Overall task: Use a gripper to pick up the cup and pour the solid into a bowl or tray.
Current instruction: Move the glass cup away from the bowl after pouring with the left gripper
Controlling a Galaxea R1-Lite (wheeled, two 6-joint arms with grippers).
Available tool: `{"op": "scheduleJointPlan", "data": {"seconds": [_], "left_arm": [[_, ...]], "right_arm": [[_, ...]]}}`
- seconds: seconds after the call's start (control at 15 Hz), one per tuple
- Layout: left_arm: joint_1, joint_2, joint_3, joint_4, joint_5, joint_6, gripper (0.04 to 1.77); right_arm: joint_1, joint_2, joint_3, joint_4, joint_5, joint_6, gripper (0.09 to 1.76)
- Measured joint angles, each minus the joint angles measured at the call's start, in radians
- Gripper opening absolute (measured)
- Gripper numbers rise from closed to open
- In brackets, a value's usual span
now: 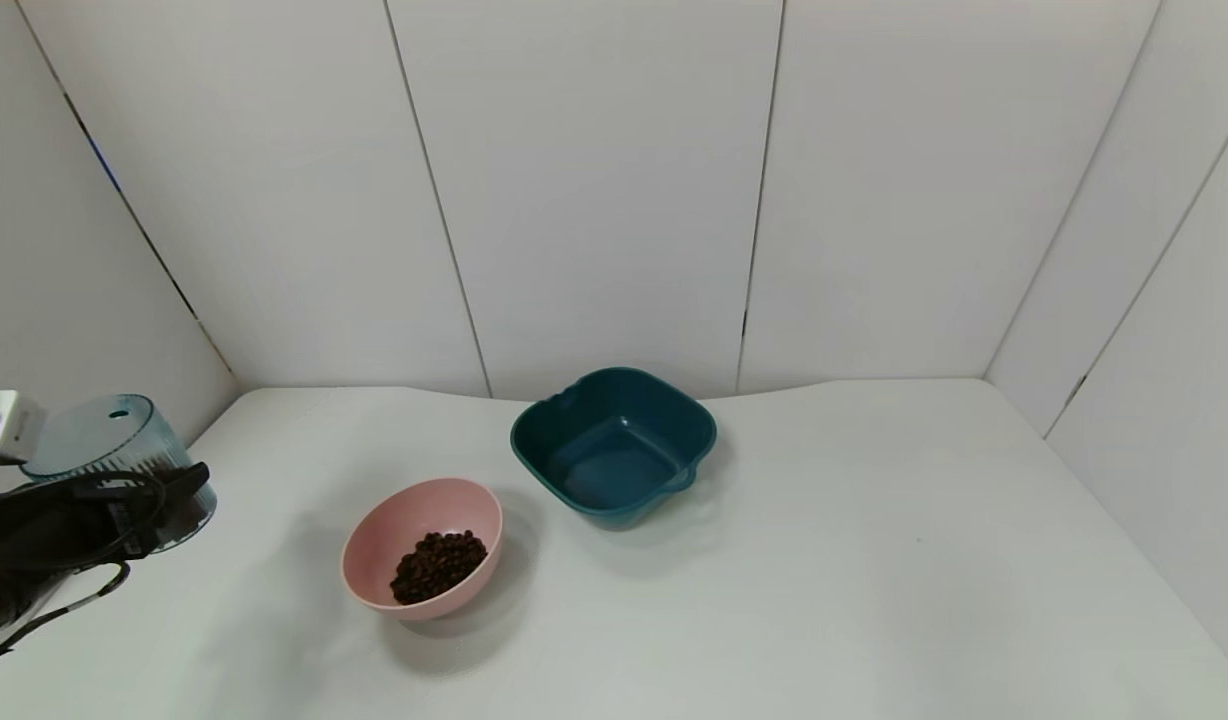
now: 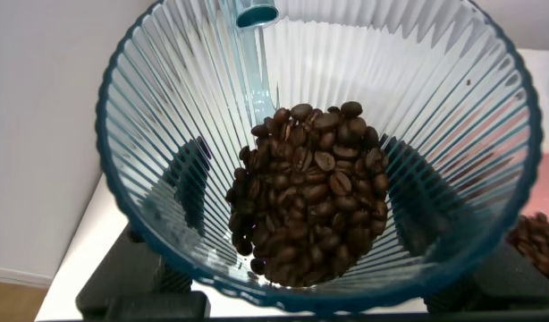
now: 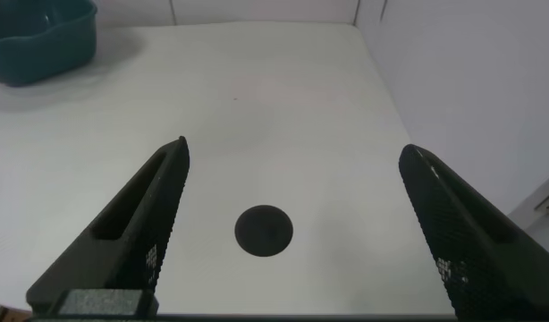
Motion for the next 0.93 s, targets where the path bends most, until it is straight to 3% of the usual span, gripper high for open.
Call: {"op": "scheduleJointPlan", "data": {"seconds": [0.4, 0.93], "left_arm": [[0.054, 0.26, -0.068, -0.276, 0.044, -0.059, 1.31], [0.054, 0.507, -0.285, -0.298, 0.148, -0.068, 1.31]], "right_arm": [[0.0, 0.0, 0.0, 0.0, 0.0, 0.0, 1.71], [0.0, 0.0, 0.0, 0.0, 0.0, 0.0, 1.71]]}}
